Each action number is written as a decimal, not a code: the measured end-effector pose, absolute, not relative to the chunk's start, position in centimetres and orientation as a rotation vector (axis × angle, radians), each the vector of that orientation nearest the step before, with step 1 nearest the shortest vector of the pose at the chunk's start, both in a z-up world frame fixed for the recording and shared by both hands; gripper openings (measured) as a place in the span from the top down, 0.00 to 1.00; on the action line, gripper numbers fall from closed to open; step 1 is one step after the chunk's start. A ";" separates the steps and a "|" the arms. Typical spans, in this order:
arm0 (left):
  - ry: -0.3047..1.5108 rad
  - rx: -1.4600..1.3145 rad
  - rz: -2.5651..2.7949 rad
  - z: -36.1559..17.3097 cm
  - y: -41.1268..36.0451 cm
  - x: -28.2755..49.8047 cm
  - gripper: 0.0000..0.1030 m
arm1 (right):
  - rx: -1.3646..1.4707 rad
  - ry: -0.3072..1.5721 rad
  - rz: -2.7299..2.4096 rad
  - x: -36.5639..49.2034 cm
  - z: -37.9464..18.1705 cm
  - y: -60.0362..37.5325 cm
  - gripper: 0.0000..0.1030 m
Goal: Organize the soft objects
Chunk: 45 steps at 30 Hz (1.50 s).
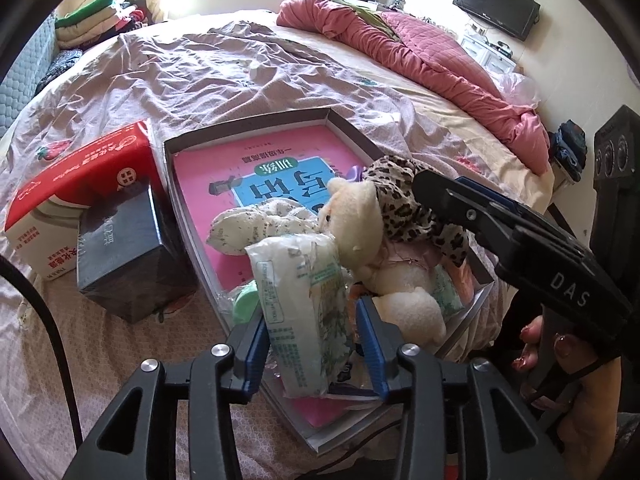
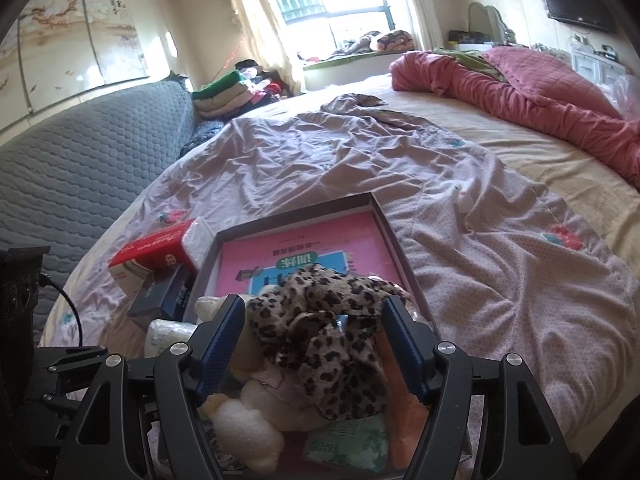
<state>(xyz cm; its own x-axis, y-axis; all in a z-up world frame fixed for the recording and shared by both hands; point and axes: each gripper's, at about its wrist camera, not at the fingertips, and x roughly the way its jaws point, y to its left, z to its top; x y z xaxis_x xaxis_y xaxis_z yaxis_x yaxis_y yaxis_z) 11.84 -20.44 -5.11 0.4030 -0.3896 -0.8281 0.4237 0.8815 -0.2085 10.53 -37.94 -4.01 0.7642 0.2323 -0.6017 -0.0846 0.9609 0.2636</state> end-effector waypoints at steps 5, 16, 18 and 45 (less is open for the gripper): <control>1.021 0.045 -0.489 -4.6 -19.9 11.4 0.47 | 0.209 0.670 0.168 10.3 -3.5 -37.5 0.29; 0.977 0.015 -0.461 -2.7 -19.0 11.1 0.32 | 0.170 0.631 0.154 9.1 -1.6 -37.3 0.24; 0.964 0.016 -0.453 -2.3 -18.8 10.8 0.30 | 0.164 0.632 0.152 8.9 -1.3 -37.3 0.24; 0.986 -0.069 -0.115 -0.5 -15.3 1.0 0.14 | 0.063 0.726 0.195 -1.7 -0.2 -34.0 0.19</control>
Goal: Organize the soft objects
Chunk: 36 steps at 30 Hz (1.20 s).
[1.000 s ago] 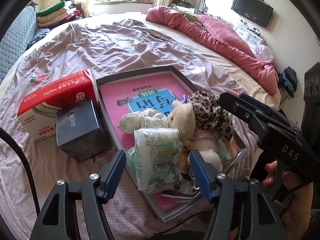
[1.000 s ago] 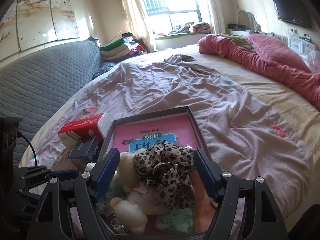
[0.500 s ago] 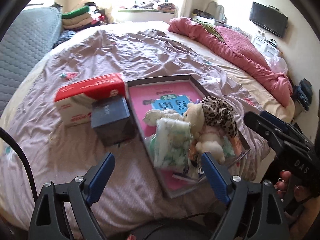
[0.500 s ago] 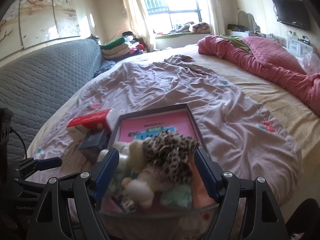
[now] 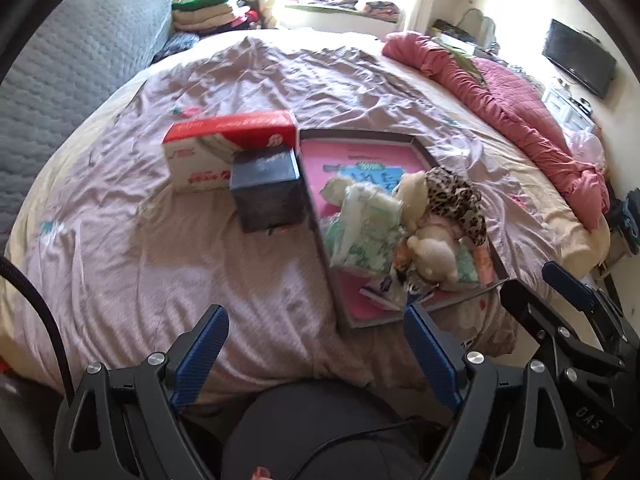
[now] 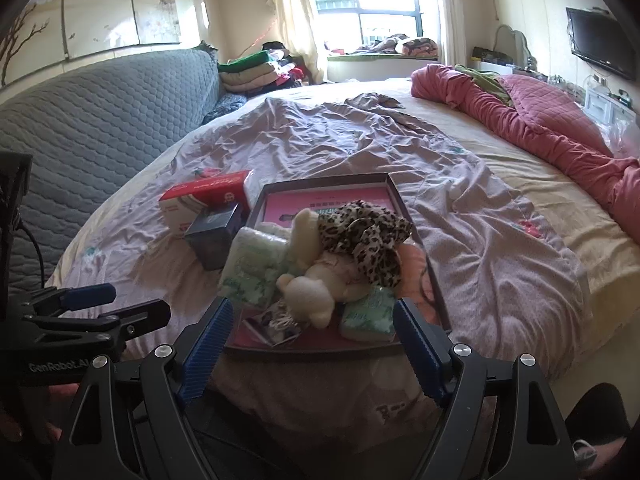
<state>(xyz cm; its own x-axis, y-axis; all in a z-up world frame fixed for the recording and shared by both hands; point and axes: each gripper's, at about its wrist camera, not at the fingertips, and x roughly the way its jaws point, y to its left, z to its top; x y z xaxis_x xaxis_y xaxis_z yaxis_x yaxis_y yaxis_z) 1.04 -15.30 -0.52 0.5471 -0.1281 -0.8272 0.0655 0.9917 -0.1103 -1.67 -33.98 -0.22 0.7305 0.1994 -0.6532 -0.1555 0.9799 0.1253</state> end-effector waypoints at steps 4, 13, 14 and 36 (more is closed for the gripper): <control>0.994 -0.058 -0.061 -0.4 -14.5 0.2 0.14 | 0.036 0.720 0.182 -2.7 0.1 -33.1 0.19; 1.001 -0.015 -0.051 -0.5 -14.2 -2.2 0.14 | 0.048 0.692 0.149 -5.1 0.9 -32.9 0.19; 1.002 -0.010 -0.052 -0.5 -14.2 -2.4 0.14 | 0.038 0.694 0.151 -5.3 0.9 -32.7 0.19; 1.016 -0.017 -0.058 -0.7 -14.7 -2.2 0.14 | 0.058 0.749 0.177 -4.9 -0.5 -32.1 0.19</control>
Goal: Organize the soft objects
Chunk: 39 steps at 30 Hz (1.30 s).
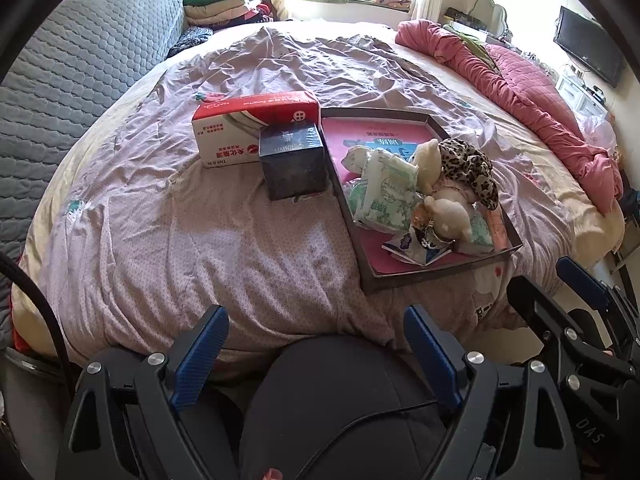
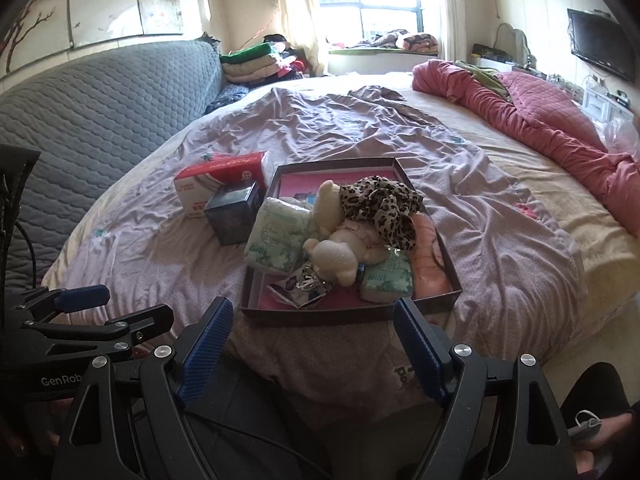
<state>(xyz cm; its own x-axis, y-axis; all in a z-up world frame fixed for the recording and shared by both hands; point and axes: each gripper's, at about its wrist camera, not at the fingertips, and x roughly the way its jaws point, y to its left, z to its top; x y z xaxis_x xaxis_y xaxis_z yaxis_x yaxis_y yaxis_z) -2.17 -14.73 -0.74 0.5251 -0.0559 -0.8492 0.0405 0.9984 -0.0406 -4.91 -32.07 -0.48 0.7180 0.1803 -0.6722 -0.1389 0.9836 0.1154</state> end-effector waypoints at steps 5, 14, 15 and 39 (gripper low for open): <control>1.006 -0.013 -0.048 -0.6 -14.7 -2.1 0.14 | 0.052 0.748 0.169 -4.9 -0.5 -32.1 0.19; 0.998 -0.008 -0.053 -0.5 -14.7 -2.1 0.14 | 0.051 0.749 0.165 -4.9 -0.5 -32.0 0.19; 0.996 -0.006 -0.052 -0.5 -14.8 -2.1 0.14 | 0.051 0.750 0.164 -4.9 -0.4 -32.0 0.19; 1.001 0.004 -0.051 -0.5 -14.8 -2.2 0.14 | 0.044 0.743 0.160 -4.9 -0.6 -32.1 0.19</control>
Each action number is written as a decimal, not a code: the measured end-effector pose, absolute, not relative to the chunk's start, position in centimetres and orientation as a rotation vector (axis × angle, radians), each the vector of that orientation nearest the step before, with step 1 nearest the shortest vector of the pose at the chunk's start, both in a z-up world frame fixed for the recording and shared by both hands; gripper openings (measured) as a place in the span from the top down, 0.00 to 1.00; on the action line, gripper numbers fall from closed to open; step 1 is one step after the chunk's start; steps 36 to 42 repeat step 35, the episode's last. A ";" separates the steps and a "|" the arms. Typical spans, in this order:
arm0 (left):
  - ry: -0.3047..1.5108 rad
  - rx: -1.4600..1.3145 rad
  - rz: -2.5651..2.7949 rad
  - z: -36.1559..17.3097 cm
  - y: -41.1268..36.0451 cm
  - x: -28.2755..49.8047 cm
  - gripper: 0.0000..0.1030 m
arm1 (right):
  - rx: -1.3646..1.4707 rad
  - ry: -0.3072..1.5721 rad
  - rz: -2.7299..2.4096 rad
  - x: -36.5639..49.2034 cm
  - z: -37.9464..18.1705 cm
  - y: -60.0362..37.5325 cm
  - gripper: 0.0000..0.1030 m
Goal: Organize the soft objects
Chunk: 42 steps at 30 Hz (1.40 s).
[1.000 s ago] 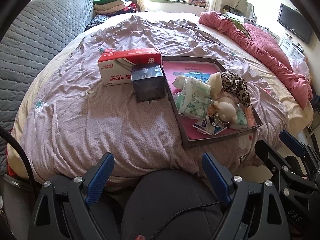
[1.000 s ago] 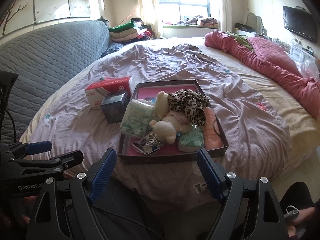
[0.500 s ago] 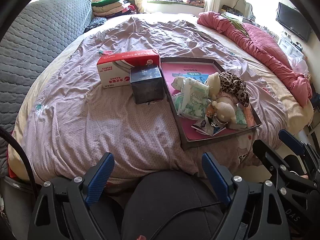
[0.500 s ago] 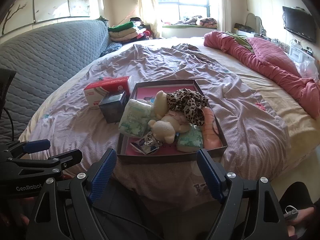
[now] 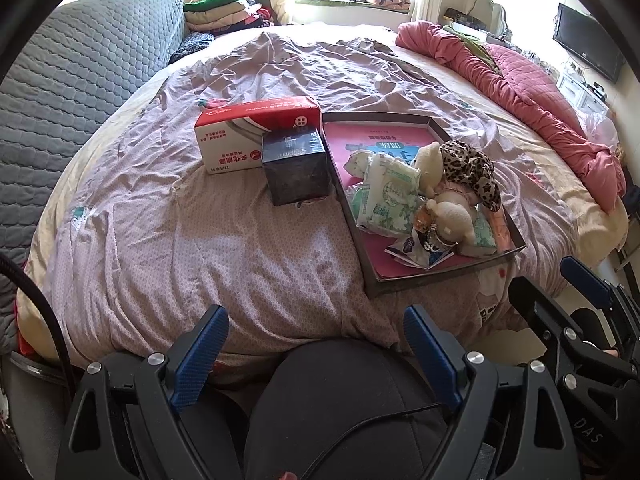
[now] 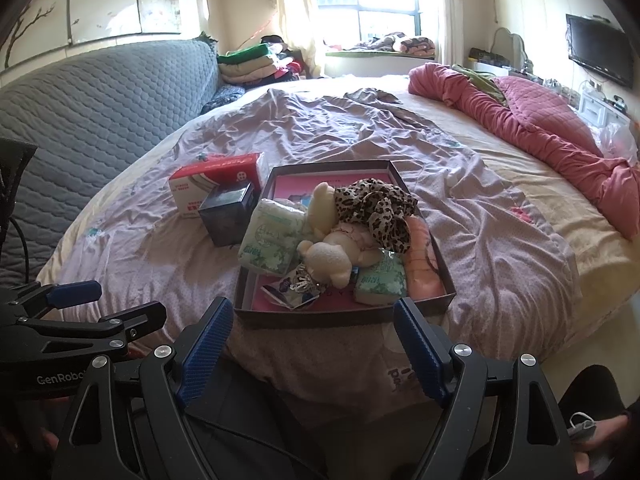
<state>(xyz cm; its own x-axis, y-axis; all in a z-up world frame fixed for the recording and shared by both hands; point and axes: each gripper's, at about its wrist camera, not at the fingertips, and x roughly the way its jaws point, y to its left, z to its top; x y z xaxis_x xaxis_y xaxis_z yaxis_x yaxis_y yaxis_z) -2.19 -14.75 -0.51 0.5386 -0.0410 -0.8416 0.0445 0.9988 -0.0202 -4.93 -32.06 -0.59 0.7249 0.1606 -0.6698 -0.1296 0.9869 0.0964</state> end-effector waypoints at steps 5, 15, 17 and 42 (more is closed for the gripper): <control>1.000 0.001 -0.049 -0.6 -14.8 -2.2 0.14 | 0.040 0.744 0.162 -4.9 -0.5 -32.0 0.19; 0.998 0.003 -0.048 -0.4 -14.7 -2.1 0.14 | 0.039 0.741 0.161 -5.0 -0.4 -31.9 0.19; 1.002 -0.001 -0.051 -0.5 -14.7 -2.1 0.14 | 0.039 0.738 0.163 -5.1 -0.4 -32.0 0.19; 0.988 0.024 -0.055 -0.4 -15.3 -2.3 0.14 | 0.042 0.733 0.160 -4.9 -0.5 -31.8 0.19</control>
